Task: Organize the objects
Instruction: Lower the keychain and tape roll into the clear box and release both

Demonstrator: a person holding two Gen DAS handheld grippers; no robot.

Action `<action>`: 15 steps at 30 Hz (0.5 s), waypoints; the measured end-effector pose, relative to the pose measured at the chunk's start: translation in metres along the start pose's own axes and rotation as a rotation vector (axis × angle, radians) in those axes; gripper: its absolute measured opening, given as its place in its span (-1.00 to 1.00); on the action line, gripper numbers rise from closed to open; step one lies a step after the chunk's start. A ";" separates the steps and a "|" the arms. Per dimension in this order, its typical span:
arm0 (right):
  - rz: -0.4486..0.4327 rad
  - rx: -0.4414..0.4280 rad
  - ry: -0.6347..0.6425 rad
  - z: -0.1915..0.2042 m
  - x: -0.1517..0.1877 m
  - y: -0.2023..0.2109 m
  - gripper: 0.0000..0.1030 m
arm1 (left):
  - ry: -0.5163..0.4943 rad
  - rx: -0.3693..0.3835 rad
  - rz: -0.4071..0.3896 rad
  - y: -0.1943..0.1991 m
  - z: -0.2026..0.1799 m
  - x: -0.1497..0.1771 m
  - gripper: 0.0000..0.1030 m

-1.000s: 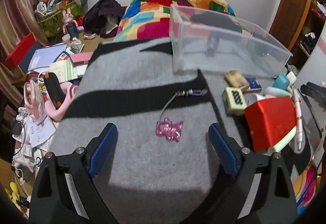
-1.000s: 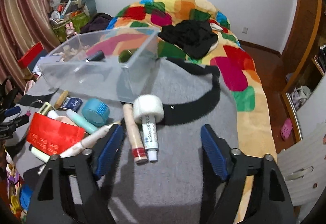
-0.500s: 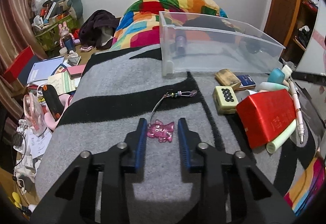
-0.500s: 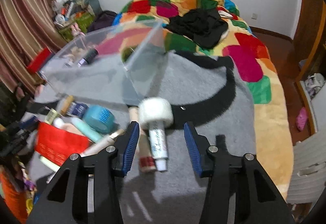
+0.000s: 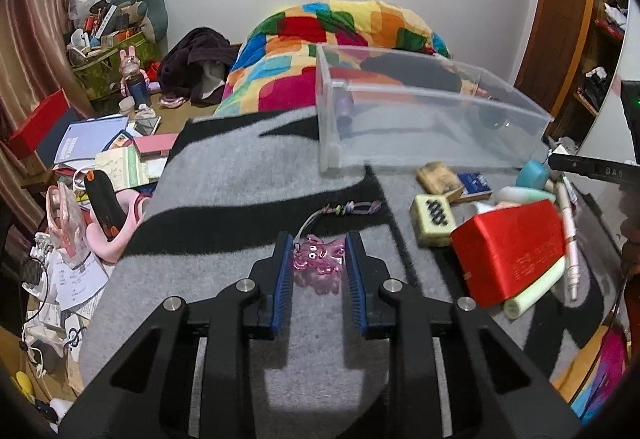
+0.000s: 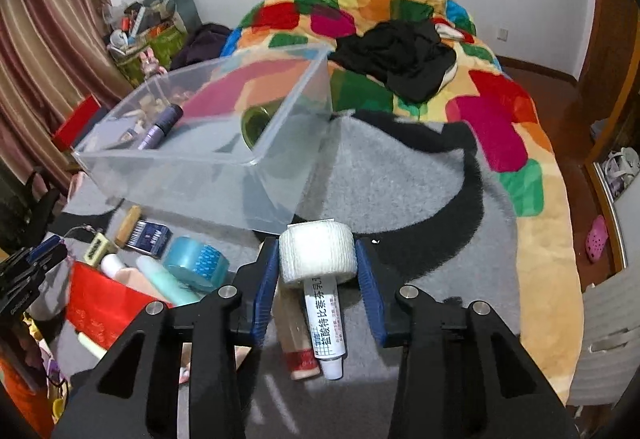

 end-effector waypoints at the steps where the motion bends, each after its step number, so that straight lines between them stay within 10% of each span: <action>1: -0.017 -0.003 0.004 0.001 -0.001 0.007 -0.32 | -0.001 0.003 -0.005 0.002 -0.002 -0.002 -0.49; 15: -0.202 -0.126 0.081 0.044 -0.035 0.070 -0.32 | -0.043 0.111 -0.143 0.043 -0.052 -0.053 -0.49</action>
Point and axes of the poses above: each gripper's, at about its wrist camera, not at the fingertips, and y roughly against the way its jaws point, z to its left, x to its underside, the point moved 8 cm from there along -y, roughly the way its jaws point, and after that the axes turned 13 degrees about y, right-handed, at the moved point
